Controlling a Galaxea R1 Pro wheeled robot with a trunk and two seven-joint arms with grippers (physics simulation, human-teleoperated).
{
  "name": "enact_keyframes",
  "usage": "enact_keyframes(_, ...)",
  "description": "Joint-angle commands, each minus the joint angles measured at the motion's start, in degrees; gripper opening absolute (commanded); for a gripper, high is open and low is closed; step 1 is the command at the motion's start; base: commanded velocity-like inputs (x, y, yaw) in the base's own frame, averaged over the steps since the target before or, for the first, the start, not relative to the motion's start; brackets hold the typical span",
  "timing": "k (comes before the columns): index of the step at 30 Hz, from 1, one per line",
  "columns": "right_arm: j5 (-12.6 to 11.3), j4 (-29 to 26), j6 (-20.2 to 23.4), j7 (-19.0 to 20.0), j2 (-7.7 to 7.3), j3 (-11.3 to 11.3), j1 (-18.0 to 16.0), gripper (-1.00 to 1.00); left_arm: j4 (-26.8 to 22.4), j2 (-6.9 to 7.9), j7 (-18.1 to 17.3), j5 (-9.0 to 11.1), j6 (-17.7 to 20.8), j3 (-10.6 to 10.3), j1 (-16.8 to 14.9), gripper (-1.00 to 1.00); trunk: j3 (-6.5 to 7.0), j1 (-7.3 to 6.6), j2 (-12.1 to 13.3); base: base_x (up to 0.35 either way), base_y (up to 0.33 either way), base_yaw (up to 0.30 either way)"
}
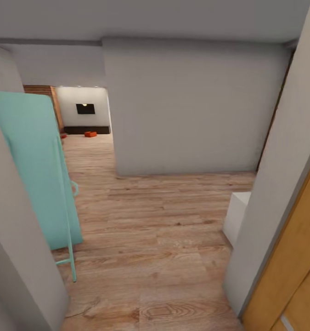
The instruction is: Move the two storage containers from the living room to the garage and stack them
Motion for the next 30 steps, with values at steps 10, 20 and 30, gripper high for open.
enact_keyframes(10, 0.56, 0.18, -0.17, -0.45, 0.03, 0.34, -0.08, 1.0, -0.05, 0.02, 0.04, 0.31, -0.08, 0.12, 0.02, 1.0, -0.05, 0.03, -0.03, 0.322, 0.0, 0.0)
enact_keyframes(20, 0.56, 0.18, -0.17, -0.46, 0.03, 0.34, -0.08, 1.0, -0.05, 0.01, 0.04, 0.31, -0.08, 0.12, 0.02, 1.0, -0.05, 0.03, -0.03, 0.322, 0.0, 0.0)
enact_keyframes(30, 0.45, 0.18, -0.06, -0.62, 0.08, 0.14, -0.08, 1.0, -0.06, -0.01, 0.04, 0.31, -0.13, 0.12, 0.02, 1.0, -0.05, 0.03, -0.03, 0.322, 0.0, 0.0)
